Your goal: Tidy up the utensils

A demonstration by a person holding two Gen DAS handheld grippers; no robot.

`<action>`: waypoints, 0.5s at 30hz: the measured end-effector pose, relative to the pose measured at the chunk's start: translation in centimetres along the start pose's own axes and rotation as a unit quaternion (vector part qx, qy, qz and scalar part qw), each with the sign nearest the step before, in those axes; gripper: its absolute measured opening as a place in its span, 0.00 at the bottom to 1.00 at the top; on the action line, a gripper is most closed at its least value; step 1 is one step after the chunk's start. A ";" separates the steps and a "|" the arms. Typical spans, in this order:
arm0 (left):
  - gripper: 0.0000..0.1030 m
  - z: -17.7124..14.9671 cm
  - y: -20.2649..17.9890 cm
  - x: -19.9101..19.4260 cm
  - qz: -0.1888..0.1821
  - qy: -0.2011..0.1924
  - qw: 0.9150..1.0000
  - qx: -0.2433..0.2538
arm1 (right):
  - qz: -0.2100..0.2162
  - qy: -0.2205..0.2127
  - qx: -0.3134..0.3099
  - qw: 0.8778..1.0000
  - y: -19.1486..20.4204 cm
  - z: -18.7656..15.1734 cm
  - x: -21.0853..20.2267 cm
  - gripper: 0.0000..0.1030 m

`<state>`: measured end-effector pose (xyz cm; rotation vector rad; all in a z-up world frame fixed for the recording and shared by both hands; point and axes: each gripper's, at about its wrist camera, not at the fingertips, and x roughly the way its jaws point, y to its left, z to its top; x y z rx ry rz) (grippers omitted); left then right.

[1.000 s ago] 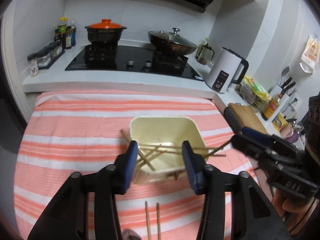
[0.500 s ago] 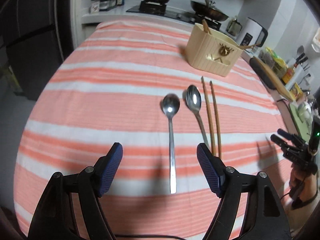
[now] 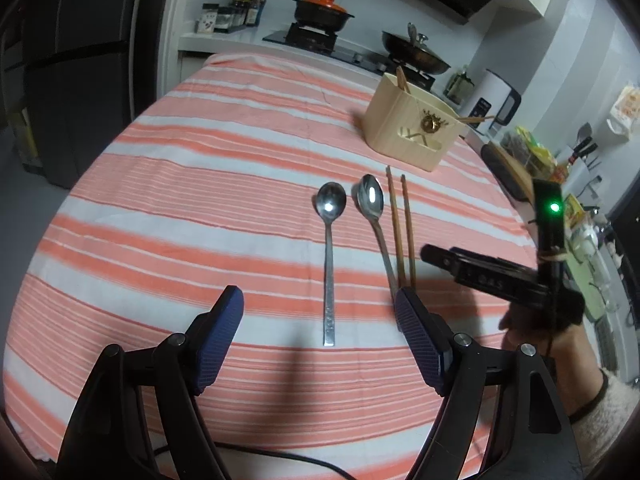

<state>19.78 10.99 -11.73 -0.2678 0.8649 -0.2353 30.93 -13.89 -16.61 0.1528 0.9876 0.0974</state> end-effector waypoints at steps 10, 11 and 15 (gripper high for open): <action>0.77 -1.1 0.6 0.8 0.009 0.015 1.000 0.002 | -0.084 0.000 -0.056 0.995 0.8 0.1 3.2 0.16; 0.77 -1.1 0.3 0.8 0.008 0.016 1.000 0.004 | -0.088 0.002 -0.048 0.995 -0.1 -0.1 2.7 0.13; 0.77 -1.2 -1.2 1.3 -0.001 0.021 1.000 0.021 | -0.128 -0.001 -0.019 0.992 -5.4 -1.9 0.0 0.12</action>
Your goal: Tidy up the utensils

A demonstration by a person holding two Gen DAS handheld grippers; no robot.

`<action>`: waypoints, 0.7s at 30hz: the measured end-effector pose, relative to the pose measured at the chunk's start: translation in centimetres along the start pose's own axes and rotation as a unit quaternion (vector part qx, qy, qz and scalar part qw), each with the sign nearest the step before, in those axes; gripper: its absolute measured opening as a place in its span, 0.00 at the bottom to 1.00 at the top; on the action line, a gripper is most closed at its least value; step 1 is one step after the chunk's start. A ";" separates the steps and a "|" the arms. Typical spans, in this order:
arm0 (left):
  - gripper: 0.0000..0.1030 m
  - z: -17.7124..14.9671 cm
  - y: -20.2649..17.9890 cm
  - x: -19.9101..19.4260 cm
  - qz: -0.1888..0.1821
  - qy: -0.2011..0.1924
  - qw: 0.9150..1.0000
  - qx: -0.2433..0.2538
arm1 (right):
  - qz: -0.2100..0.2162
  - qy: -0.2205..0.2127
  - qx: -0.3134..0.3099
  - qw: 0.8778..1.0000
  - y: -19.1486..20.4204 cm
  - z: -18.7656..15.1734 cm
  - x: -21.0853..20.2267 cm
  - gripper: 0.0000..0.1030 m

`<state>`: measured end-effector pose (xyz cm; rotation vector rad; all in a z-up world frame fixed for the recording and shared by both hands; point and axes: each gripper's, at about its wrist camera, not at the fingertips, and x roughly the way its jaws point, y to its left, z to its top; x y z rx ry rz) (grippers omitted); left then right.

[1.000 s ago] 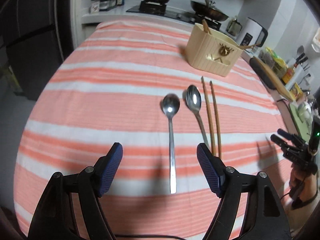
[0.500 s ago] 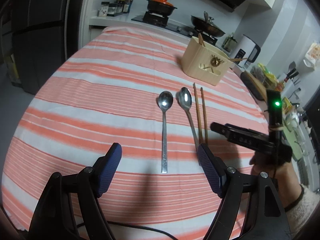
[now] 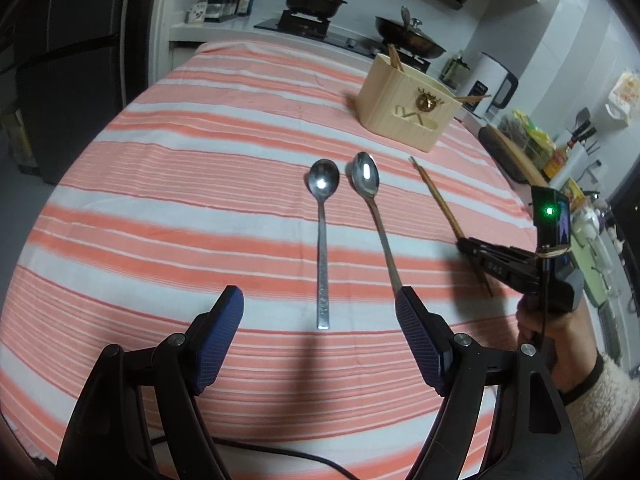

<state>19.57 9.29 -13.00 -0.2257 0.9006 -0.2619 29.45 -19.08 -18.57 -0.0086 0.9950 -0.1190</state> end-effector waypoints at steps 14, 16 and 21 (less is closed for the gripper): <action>0.77 -0.2 -12.4 5.0 -0.052 0.046 0.993 0.101 | 0.055 0.000 0.068 0.996 -13.5 -5.8 -4.6 0.29; 0.77 -0.5 -14.2 5.9 -0.060 0.056 0.990 0.114 | 0.060 0.001 0.065 0.996 -13.6 -6.6 -4.7 0.25; 0.77 -1.0 -17.9 7.9 -0.076 0.073 0.985 0.135 | 0.063 -0.008 0.064 0.996 -14.5 -7.9 -5.0 0.21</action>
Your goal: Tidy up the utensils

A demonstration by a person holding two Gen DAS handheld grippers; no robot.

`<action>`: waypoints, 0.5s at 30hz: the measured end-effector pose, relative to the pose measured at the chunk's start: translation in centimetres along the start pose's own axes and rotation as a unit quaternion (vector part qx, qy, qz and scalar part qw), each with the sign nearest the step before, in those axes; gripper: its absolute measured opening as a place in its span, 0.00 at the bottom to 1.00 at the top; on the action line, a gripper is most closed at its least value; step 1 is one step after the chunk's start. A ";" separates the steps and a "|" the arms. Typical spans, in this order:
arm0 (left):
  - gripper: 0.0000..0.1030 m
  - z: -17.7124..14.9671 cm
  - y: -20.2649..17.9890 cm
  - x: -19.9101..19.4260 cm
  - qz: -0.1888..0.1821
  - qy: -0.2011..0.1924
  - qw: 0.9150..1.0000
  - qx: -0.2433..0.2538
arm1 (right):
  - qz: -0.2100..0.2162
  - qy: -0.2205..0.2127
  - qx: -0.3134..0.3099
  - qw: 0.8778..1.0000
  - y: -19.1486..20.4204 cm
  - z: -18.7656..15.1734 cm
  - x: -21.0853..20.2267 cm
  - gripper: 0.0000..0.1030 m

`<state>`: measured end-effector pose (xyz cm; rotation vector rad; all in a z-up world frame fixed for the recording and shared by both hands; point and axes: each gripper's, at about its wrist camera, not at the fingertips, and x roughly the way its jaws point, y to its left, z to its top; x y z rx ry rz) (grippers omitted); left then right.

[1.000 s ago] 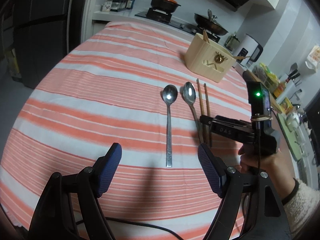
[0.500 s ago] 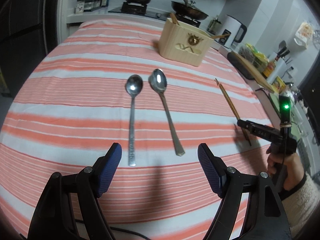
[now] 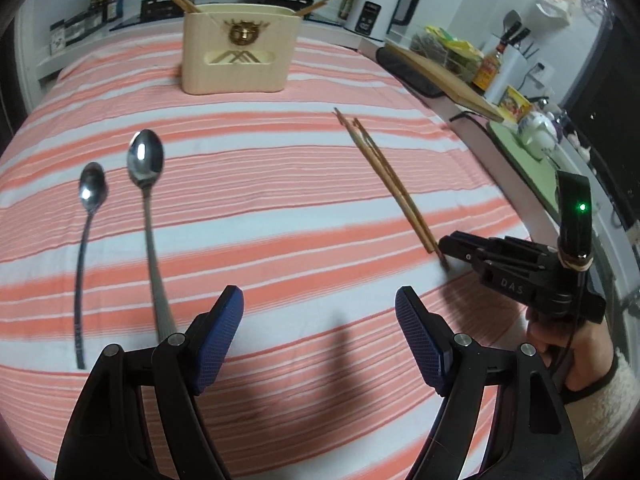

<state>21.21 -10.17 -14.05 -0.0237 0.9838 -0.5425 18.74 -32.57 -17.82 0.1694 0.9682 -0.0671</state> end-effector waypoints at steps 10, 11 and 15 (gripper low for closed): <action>0.78 2.5 -3.1 4.6 -0.001 0.009 1.000 -0.008 | -0.005 -0.004 -0.027 1.000 0.3 -0.6 -0.1 0.07; 0.78 2.7 -3.6 5.0 0.000 0.011 1.000 -0.003 | -0.012 -0.007 -0.019 1.000 -0.3 -0.7 -0.2 0.04; 0.78 3.2 -6.3 7.3 0.002 0.014 0.999 0.029 | -0.035 -0.021 0.003 0.999 -2.7 -1.1 -0.7 0.04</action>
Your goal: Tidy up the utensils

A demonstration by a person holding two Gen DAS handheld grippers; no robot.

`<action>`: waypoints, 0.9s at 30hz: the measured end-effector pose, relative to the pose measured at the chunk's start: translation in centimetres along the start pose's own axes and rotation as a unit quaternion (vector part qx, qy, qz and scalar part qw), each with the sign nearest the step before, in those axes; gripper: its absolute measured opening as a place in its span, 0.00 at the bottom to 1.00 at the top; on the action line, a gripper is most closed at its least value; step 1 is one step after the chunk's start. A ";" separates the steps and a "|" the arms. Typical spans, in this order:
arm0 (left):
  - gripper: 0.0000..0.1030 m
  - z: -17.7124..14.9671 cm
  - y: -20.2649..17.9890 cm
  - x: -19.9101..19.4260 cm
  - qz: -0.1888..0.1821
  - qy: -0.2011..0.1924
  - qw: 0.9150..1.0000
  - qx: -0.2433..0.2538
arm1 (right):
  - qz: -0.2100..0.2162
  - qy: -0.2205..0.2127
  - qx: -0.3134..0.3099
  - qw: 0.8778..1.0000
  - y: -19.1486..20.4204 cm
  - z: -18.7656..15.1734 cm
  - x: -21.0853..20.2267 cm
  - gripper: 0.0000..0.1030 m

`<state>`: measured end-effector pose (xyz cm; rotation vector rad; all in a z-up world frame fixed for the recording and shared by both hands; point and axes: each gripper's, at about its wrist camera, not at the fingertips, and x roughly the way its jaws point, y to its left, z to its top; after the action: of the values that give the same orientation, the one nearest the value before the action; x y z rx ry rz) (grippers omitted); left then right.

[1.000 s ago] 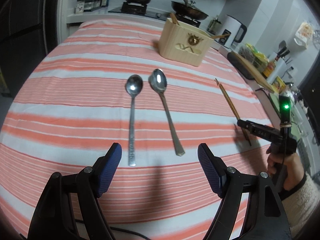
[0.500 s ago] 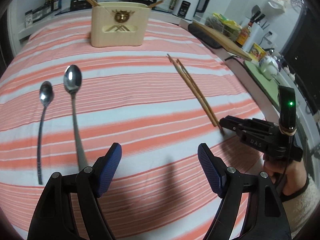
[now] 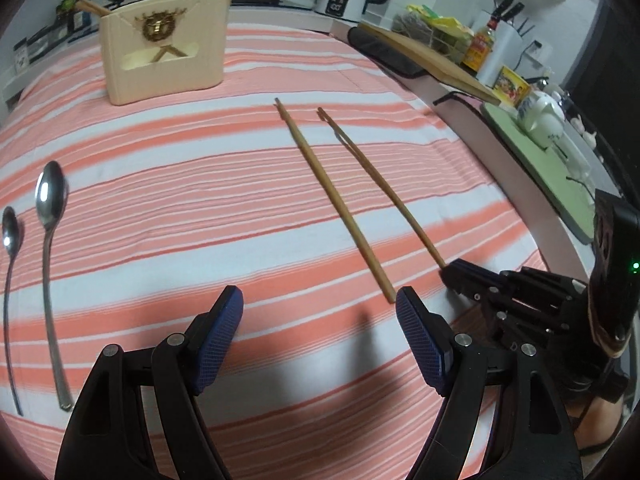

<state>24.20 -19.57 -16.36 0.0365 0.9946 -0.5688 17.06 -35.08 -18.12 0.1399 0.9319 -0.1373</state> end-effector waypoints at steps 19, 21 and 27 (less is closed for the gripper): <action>0.05 0.5 1.1 1.9 0.136 -0.041 0.990 0.020 | -0.046 -0.016 -0.023 0.999 -1.7 1.7 1.0 0.05; 0.06 0.4 3.0 1.2 0.143 -0.039 0.989 0.004 | -0.043 -0.017 -0.018 0.999 -2.3 2.1 1.1 0.06; 0.66 -1.9 5.0 -1.4 0.090 -0.032 0.995 0.028 | 0.003 -0.025 -0.024 0.999 -3.8 1.0 -0.8 0.57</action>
<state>24.50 -14.15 -17.43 0.1555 0.9027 -0.4299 16.69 -38.97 -17.14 0.0949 0.8834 -0.1126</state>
